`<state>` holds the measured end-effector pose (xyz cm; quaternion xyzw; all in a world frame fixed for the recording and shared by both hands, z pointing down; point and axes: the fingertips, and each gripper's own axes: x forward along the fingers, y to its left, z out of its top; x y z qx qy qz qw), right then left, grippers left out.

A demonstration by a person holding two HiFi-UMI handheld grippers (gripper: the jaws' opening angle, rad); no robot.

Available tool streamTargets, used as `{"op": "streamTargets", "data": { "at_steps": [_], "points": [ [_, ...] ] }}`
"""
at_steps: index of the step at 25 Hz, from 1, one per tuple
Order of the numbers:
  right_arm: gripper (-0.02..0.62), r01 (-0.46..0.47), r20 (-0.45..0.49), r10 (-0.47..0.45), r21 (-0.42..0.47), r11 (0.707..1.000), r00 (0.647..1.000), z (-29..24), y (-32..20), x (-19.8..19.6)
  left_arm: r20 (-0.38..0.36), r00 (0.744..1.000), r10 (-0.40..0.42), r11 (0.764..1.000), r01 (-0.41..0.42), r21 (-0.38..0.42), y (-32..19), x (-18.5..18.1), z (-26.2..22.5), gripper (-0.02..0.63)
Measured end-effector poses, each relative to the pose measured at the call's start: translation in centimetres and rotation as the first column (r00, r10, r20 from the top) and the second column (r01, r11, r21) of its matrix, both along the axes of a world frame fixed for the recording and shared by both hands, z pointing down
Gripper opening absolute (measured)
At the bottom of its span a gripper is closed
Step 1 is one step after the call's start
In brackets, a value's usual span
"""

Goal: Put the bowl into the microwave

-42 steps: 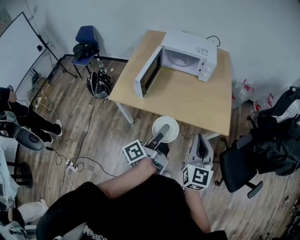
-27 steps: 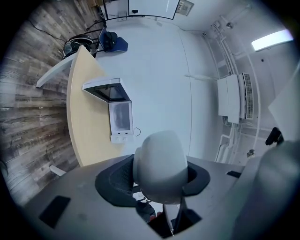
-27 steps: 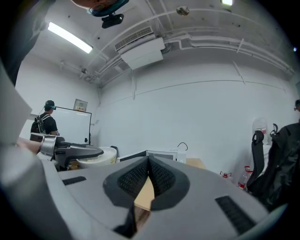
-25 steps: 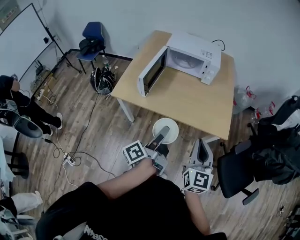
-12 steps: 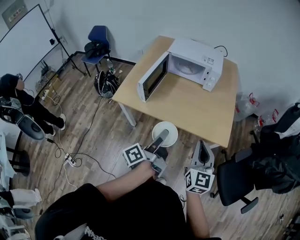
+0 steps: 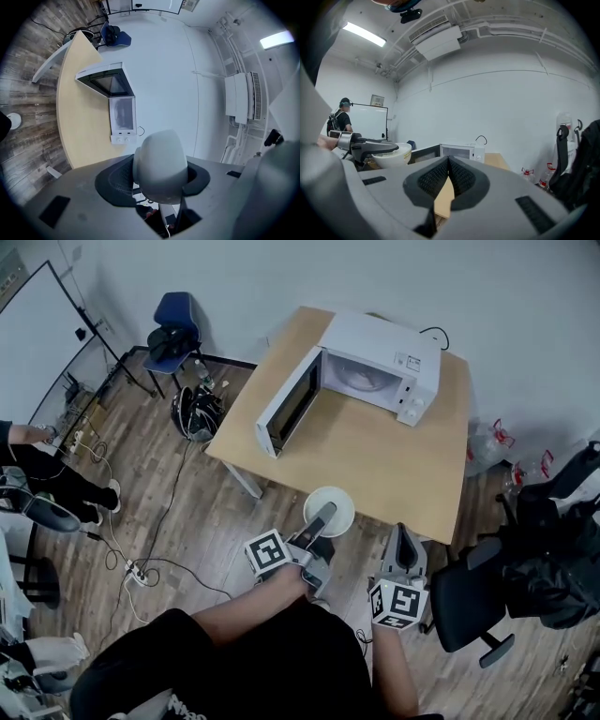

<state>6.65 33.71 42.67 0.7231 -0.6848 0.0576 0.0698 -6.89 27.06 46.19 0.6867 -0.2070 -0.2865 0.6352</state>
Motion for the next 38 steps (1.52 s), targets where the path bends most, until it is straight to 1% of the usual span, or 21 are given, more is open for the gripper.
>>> {"op": "streamTargets", "data": {
  "at_steps": [4,8,11,13,15,16,18,20,24,25,28,31,35,38],
  "points": [
    [0.060,-0.004,-0.015,0.004,-0.017,1.000,1.000,0.2,-3.4,0.1,0.008,1.000,0.023,1.000,-0.023,-0.003,-3.6,0.8,0.3,0.210],
    [0.060,-0.017,-0.028,0.016,-0.034,0.999,0.999,0.1,-6.7,0.2,-0.008,0.998,0.055,0.998,-0.056,-0.020,-7.0,1.8,0.5,0.209],
    [0.060,-0.019,-0.042,0.017,-0.044,0.999,0.999,-0.2,-9.5,-0.2,0.011,0.997,0.081,0.996,-0.081,-0.030,-9.5,2.0,1.1,0.210],
    [0.060,-0.026,-0.046,0.024,-0.044,0.999,0.999,-0.3,-11.3,-0.4,0.022,0.994,0.107,0.994,-0.107,-0.010,-11.0,2.1,1.1,0.210],
    [0.060,-0.041,-0.048,0.039,-0.047,0.998,0.998,-0.3,-13.1,-0.4,0.072,0.987,0.144,0.989,-0.146,0.019,-12.2,2.3,1.4,0.209],
    [0.060,-0.053,-0.048,0.050,-0.055,0.997,0.998,-0.1,-13.9,-0.4,0.084,0.983,0.161,0.986,-0.163,0.024,-12.8,2.4,1.6,0.210],
    [0.060,-0.079,-0.053,0.074,-0.081,0.994,0.996,0.5,-15.6,-0.3,0.081,0.980,0.181,0.983,-0.182,0.011,-14.4,2.5,2.0,0.210],
    [0.060,-0.099,-0.054,0.095,-0.092,0.991,0.994,1.1,-16.7,-0.3,0.071,0.980,0.187,0.982,-0.187,-0.010,-15.8,2.3,2.5,0.210],
    [0.060,-0.129,-0.042,0.126,-0.086,0.988,0.991,1.6,-18.5,-0.5,0.033,0.980,0.197,0.980,-0.195,-0.038,-18.7,2.0,2.9,0.210],
    [0.060,-0.132,-0.043,0.128,-0.089,0.987,0.991,1.7,-18.8,-0.6,0.038,0.980,0.197,0.980,-0.195,-0.041,-19.4,2.0,3.0,0.210],
    [0.060,-0.139,-0.048,0.134,-0.119,0.983,0.990,2.5,-19.8,-0.2,0.063,0.980,0.189,0.982,-0.187,-0.040,-21.2,2.4,3.7,0.210],
    [0.060,-0.130,-0.025,0.128,-0.129,0.983,0.991,3.3,-21.4,0.6,0.104,0.979,0.175,0.984,-0.171,-0.040,-23.5,3.1,4.7,0.210],
    [0.060,-0.100,-0.007,0.100,-0.119,0.988,0.995,3.7,-23.7,1.9,0.160,0.975,0.152,0.988,-0.151,-0.021,-26.3,4.8,6.1,0.210],
    [0.060,-0.064,0.010,0.066,-0.120,0.991,0.998,4.1,-26.0,3.3,0.174,0.977,0.120,0.993,-0.117,-0.027,-28.6,6.1,6.7,0.210]
  ]
}}
